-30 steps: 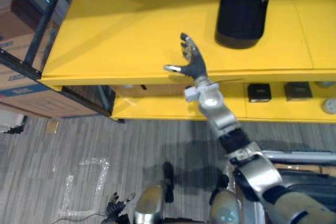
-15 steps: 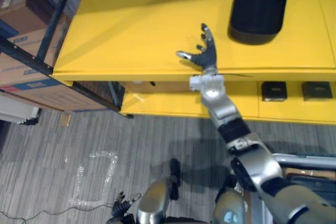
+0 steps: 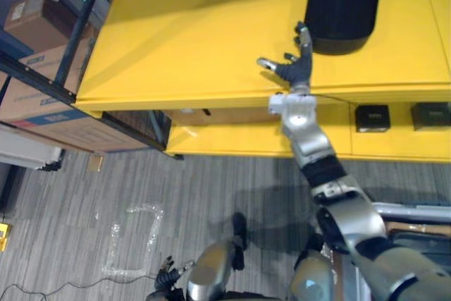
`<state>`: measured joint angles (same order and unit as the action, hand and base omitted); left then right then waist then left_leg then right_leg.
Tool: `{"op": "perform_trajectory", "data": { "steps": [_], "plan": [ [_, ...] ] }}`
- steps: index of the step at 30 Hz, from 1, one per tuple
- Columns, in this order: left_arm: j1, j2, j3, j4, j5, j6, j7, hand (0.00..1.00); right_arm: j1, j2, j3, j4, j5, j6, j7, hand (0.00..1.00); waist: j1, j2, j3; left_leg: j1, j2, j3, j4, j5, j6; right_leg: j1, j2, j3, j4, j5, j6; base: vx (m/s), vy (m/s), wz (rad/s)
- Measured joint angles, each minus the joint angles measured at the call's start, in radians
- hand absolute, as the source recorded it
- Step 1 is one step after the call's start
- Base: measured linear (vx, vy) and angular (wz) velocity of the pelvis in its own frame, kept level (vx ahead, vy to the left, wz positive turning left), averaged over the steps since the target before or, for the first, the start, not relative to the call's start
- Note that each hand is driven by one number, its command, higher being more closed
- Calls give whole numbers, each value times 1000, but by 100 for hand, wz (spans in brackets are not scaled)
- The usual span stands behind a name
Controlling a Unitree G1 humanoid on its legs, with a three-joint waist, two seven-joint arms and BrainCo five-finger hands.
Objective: Walk over and take plastic housings, then place them on the shelf
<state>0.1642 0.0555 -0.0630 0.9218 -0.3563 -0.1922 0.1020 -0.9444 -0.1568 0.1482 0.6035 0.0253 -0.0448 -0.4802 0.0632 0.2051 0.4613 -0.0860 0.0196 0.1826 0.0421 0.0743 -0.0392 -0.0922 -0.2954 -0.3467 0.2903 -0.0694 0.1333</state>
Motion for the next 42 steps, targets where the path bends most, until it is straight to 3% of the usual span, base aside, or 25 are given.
{"op": "perform_trajectory", "data": {
  "steps": [25, 31, 33, 36, 38, 41, 42],
  "plan": [
    [0, 0, 0, 1, 0, 5, -9, 0, 4, -9, -7, -1, -1, -2, 21, 0, -14, 0, 0, 15, 2, 24, -4, 0, 0, -8, 2, 25, 7, 1, 0, 0, -1, -2],
    [-2, 0, 2, 5, 4, 5, -4, 0, 69, -10, 72, -79, 1, -119, 182, 0, -18, -2, -1, 24, 6, 23, -17, 2, -3, 6, 11, 22, -11, 4, 2, 6, -4, 0],
    [-6, 1, 9, 22, 4, 6, 6, 0, 130, -5, 136, -189, 33, -152, 253, 0, -20, -14, -15, 46, 10, 23, -40, 6, -10, 25, 20, 17, -32, 6, 4, 58, -28, -2],
    [-5, 11, 54, 56, -27, 20, 33, 0, 260, 36, 215, -393, 135, -154, 339, 0, -22, -70, -100, 61, 27, 23, -74, 10, -16, 50, 48, 3, -78, 11, 0, 139, -55, 0],
    [-13, 19, 107, 64, -46, 16, 59, 0, 369, 56, 205, -520, 210, -153, 359, 0, -23, -134, -157, 92, 41, 22, -100, 11, -22, 94, 73, -8, -125, 18, -3, 165, -66, -1],
    [-23, 21, 152, 65, -71, -13, 113, 0, 512, 55, 125, -621, 280, -154, 374, 0, -28, -195, -215, 122, 47, 26, -122, 5, -33, 130, 91, -10, -171, 25, -4, 112, -45, -5],
    [-26, 20, 159, 65, -75, -19, 122, 0, 543, 54, 103, -636, 284, -154, 374, 0, -30, -203, -226, 124, 47, 27, -122, 3, -36, 135, 93, -10, -178, 27, -3, 67, -18, -6]
  ]
}}
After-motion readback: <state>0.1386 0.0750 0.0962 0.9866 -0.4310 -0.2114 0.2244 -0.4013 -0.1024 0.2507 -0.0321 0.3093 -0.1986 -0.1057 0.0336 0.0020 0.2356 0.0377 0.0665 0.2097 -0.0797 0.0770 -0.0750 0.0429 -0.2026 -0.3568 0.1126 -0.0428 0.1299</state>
